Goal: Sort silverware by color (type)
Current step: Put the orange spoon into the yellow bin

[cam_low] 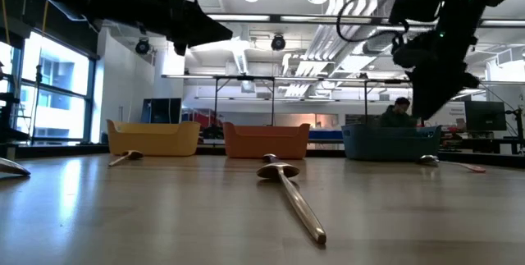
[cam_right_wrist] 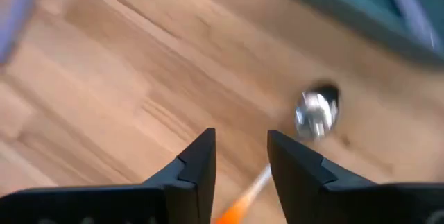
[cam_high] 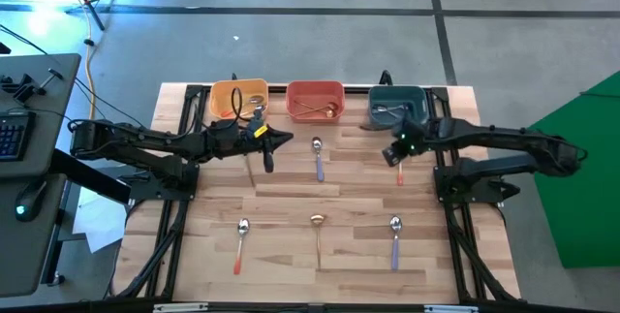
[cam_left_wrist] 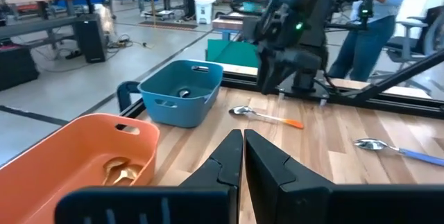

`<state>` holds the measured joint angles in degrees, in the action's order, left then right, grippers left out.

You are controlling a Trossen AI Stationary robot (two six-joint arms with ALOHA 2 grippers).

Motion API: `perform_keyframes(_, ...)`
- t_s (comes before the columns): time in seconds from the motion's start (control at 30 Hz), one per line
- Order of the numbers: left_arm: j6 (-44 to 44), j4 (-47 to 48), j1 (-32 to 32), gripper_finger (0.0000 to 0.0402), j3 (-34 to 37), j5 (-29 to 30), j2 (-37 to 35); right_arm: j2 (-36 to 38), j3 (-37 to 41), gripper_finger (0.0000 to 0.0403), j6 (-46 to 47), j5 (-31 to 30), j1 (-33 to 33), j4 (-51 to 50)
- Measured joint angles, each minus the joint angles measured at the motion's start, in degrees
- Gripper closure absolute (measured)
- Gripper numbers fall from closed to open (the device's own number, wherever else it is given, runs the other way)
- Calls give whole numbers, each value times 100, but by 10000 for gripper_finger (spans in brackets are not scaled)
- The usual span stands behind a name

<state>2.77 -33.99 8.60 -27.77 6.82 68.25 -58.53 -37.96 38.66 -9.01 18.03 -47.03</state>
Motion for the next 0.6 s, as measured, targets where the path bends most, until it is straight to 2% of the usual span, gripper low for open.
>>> perform_keyframes(0.13,0,-11,-2,394,0,-173,0,-307,152,276,1122,-77,-200,-254)
perform_keyframes(0.23,-1,-16,-20,394,0,-270,0,-624,377,277,1536,-380,-186,-149)
perform_keyframes(0.4,-53,-19,-41,394,0,-585,0,-1134,850,277,1629,-454,69,833)
perform_keyframes(0.6,26,-34,-121,394,0,-618,0,-1495,1156,280,1394,-552,319,1846)
